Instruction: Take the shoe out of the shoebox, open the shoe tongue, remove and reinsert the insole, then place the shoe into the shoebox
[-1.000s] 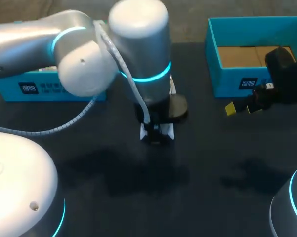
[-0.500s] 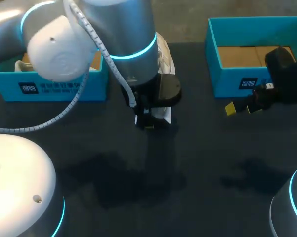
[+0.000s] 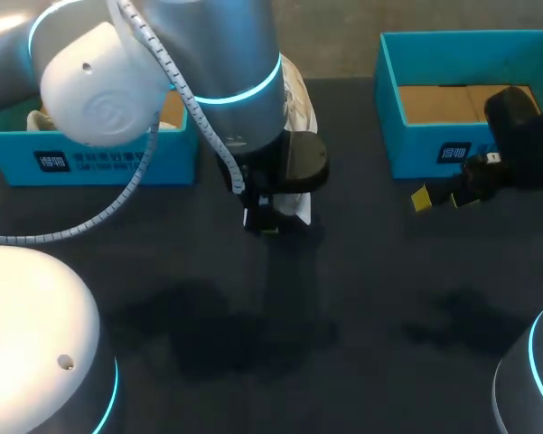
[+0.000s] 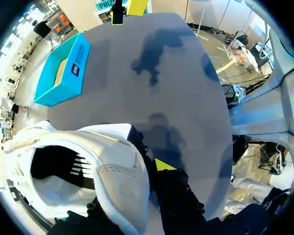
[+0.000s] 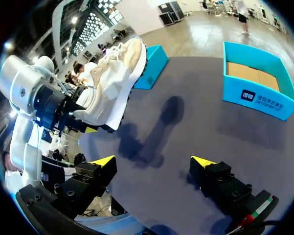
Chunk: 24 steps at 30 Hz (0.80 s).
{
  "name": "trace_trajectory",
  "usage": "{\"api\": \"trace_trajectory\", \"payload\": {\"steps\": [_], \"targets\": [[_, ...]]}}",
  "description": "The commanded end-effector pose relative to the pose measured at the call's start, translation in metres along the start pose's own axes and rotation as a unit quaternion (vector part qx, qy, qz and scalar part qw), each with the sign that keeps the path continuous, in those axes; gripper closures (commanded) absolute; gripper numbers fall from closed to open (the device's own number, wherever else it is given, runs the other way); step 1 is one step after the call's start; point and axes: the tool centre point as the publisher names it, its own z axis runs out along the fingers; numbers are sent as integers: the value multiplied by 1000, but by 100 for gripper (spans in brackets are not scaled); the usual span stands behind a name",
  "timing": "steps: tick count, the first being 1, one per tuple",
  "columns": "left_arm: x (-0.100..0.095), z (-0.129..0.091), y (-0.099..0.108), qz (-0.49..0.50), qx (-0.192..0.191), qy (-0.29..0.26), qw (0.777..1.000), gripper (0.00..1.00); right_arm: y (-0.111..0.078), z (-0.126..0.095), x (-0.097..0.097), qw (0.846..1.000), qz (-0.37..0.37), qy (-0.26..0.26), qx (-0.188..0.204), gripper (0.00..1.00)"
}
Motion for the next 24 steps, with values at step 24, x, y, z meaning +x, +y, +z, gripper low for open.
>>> {"api": "trace_trajectory", "payload": {"steps": [24], "targets": [[-28,-4,36,27,-8,38,999,100,0,2,0,1000,1,-1,0,0]]}}
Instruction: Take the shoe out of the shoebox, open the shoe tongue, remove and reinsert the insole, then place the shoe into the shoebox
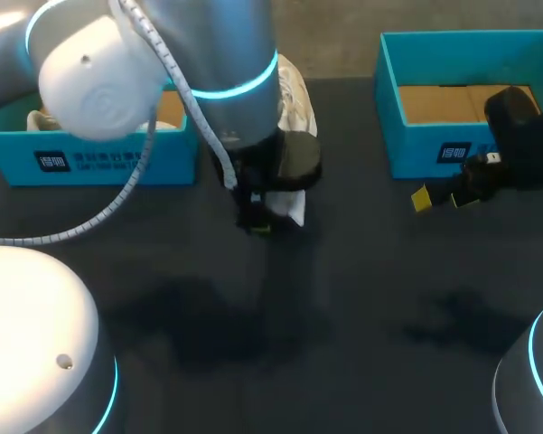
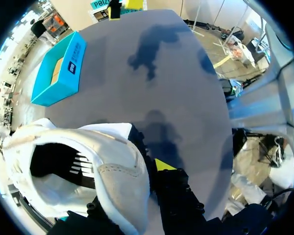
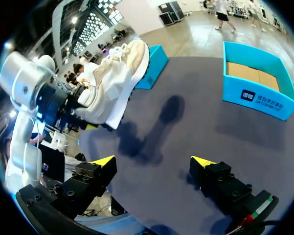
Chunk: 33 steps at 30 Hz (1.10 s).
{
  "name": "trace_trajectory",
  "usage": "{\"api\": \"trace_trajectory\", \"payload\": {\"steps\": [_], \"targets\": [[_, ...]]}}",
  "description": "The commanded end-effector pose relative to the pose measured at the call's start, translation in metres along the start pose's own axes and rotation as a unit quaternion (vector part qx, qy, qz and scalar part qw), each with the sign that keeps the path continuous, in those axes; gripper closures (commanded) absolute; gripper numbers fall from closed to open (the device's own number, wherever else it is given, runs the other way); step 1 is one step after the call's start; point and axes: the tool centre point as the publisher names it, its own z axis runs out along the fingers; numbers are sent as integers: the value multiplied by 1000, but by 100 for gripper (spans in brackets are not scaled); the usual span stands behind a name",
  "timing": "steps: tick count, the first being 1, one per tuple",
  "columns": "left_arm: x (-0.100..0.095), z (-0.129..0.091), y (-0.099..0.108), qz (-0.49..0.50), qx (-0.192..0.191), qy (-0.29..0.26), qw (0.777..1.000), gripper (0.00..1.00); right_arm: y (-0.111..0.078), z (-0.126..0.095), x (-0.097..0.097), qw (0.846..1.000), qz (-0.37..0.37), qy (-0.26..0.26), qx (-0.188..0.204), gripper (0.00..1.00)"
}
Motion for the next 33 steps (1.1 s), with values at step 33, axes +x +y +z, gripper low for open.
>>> {"api": "trace_trajectory", "payload": {"steps": [33], "targets": [[-134,-39,219,-31,-25,109,993,100,0,2,0,1000,1,-1,0,0]]}}
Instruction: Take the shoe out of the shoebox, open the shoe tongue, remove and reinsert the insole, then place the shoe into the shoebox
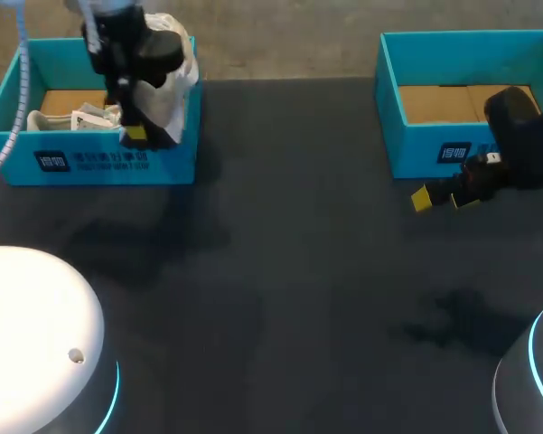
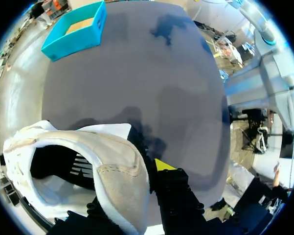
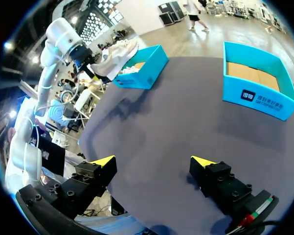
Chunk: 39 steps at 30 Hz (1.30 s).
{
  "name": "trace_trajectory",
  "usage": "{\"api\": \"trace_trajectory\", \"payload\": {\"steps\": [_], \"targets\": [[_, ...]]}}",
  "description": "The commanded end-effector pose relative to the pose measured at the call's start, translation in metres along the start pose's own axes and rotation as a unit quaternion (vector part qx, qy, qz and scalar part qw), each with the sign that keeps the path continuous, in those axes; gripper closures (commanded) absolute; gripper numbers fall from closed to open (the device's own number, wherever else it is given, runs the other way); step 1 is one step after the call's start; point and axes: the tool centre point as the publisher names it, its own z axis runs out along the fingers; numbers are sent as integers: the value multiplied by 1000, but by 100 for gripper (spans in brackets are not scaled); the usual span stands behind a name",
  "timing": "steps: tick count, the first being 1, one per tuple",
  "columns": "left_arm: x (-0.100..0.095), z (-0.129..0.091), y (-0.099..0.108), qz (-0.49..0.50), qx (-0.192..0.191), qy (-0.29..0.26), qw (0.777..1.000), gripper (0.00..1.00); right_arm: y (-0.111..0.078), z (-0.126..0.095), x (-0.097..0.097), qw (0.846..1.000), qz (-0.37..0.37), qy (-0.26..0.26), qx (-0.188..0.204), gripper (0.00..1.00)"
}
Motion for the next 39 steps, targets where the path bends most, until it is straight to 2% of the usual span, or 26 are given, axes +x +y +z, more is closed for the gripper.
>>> {"api": "trace_trajectory", "payload": {"steps": [1,5,9,17,20,26,39], "targets": [[-10,-7,19,-3,7,13,1000,100,0,2,0,1000,1,0,0,0],[-20,-7,37,-9,0,20,1000,100,0,2,0,1000,1,0,0,0],[-29,-4,55,1,-23,29,999,100,0,2,0,1000,1,0,0,0],[-48,-5,90,-4,-27,33,999,100,0,2,0,1000,1,0,0,0],[-60,-7,105,-2,-28,33,999,100,0,2,0,1000,1,0,0,0],[-89,-11,130,-15,-56,30,998,100,0,2,0,1000,1,0,0,0],[-92,-11,132,-23,-57,26,998,100,0,2,0,1000,1,0,0,0]]}}
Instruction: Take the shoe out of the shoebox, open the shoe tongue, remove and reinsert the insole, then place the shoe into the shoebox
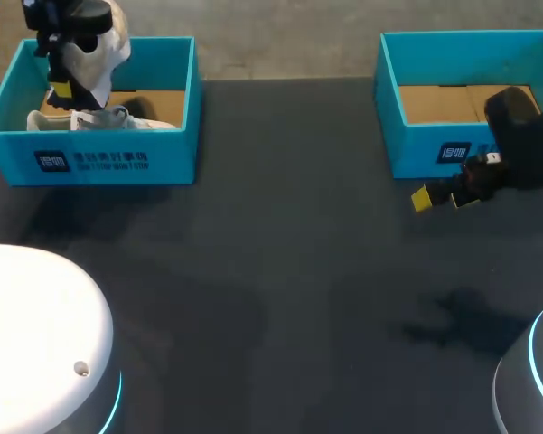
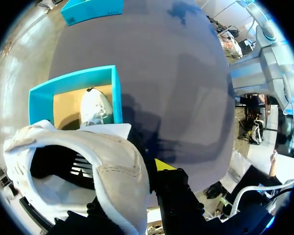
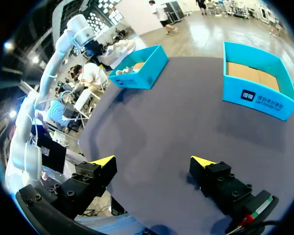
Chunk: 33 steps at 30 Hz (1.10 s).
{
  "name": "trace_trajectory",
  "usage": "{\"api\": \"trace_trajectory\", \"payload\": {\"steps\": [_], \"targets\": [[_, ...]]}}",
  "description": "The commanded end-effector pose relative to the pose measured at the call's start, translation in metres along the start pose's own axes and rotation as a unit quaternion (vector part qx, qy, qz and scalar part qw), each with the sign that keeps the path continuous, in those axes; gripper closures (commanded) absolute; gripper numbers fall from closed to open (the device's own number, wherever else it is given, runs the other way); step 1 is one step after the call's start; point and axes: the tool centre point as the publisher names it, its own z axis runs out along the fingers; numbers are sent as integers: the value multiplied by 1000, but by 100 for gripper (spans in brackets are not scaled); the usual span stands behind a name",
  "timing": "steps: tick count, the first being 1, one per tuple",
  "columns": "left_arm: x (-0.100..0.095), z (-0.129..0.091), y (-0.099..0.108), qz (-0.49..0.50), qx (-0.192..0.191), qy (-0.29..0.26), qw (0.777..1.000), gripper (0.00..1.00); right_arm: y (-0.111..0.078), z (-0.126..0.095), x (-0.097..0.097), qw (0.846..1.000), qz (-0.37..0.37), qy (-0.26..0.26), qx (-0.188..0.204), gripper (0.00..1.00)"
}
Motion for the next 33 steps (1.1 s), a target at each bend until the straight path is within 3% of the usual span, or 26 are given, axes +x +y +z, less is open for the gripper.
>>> {"api": "trace_trajectory", "payload": {"steps": [1,24,33], "targets": [[0,-2,1,1,0,0,1000,100,0,2,0,1000,1,0,0,0],[0,-2,1,1,0,0,1000,100,0,2,0,1000,1,0,0,0],[-31,0,55,5,-4,-18,1000,100,0,2,0,1000,1,0,0,0]]}}
